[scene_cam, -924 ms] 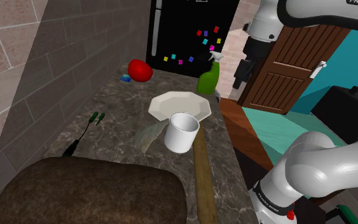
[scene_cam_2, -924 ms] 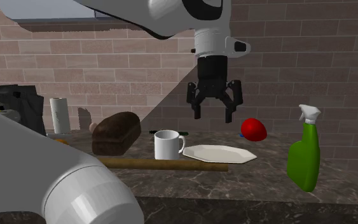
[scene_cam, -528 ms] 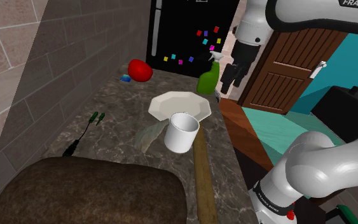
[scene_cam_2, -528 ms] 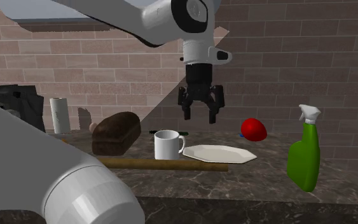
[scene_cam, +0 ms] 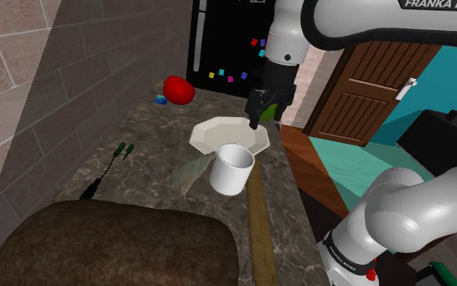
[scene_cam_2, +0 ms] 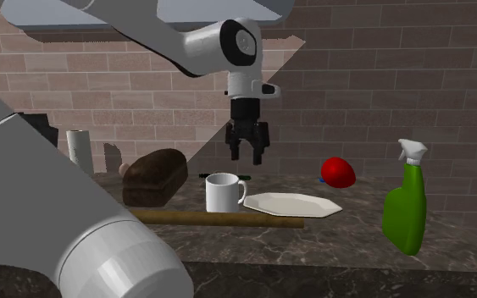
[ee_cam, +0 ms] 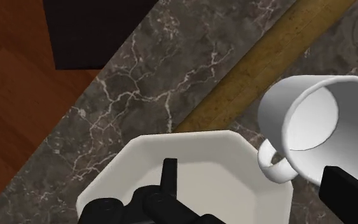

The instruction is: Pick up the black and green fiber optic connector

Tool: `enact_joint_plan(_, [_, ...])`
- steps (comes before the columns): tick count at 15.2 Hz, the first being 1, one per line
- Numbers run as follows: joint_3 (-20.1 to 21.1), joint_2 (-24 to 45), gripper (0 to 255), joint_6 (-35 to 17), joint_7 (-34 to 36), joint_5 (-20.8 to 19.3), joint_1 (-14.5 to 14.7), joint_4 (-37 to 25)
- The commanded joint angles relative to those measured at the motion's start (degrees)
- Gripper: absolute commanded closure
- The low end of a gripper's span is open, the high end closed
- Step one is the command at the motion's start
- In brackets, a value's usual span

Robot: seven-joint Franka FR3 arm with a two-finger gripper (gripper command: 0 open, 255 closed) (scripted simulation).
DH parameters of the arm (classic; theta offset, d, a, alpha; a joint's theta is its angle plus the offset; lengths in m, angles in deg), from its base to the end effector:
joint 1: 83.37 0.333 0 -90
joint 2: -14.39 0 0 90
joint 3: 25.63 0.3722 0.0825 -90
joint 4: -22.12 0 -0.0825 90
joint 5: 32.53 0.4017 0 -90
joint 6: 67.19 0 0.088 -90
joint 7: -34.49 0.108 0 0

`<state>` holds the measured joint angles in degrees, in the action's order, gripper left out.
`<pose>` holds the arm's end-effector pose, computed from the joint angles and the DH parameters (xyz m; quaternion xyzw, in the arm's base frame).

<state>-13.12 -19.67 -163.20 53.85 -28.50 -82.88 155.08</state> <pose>0.3413 0.1046 0.5882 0.9960 -0.0802 -0.0226 0.0330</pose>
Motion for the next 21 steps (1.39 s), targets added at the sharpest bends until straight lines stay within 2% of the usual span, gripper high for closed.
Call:
enact_joint_plan(1, [3.11, 3.3, 0, -1.39, 5.15, 1.28, 0.21, -1.64])
enact_joint_plan(6, [9.27, 12.5, 0, -4.02, 16.3, 1.96, -0.15, -7.48])
enact_joint_plan(10, [13.66, 21.2, 0, -5.58, 25.59, 0.53, -0.44, -13.69])
enact_joint_plan(16, [18.2, 36.32, 0, -6.11, 39.95, -4.98, 0.83, -25.75])
enact_joint_plan(21, [18.83, 50.07, 0, -4.09, 50.76, -10.97, 4.9, -38.86])
